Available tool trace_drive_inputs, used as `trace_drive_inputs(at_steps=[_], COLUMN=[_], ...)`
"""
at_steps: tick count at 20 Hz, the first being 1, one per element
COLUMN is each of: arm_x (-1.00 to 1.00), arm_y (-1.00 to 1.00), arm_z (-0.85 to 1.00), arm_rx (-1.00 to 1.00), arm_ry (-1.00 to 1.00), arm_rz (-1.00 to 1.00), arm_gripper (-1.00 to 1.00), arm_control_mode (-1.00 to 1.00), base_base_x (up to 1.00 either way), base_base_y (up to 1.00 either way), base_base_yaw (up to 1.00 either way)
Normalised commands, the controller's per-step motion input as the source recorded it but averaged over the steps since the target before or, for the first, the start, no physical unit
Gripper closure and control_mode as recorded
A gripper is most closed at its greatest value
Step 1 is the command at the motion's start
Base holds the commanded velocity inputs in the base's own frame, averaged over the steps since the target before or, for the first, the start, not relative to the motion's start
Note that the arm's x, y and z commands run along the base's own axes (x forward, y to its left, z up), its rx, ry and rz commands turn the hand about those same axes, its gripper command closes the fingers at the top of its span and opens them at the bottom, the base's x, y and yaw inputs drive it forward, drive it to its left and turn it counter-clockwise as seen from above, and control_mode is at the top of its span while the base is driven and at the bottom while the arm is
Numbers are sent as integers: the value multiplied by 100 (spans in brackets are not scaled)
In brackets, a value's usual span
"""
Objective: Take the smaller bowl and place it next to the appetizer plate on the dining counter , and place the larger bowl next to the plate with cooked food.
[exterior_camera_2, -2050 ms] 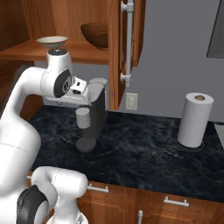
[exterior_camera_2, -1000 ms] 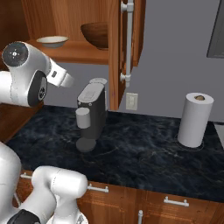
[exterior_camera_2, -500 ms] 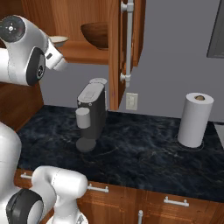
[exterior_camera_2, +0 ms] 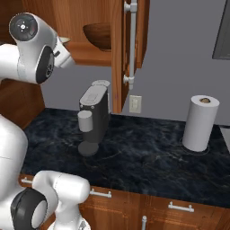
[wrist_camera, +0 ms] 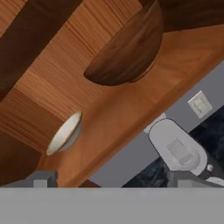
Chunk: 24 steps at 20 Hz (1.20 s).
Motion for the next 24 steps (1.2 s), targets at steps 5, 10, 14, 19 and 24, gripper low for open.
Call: trace_drive_inputs(at_steps=[5,10,14,19,24], arm_x=[79,71,20,47,88], arm_y=[67,50,4,0,23], arm_z=[0,-2,-41,-24,0], arm_rx=[4,2,0,3,1], arm_ry=[15,12,-1,0,6], arm_rz=[0,1,6,2,0], arm_gripper=[-100,-100,-100,-100,-100], arm_control_mode=[-100,-100,-100,-100,-100], base_base_x=[0,0,0,0,0], base_base_y=[0,0,0,0,0], base_base_yaw=[0,0,0,0,0])
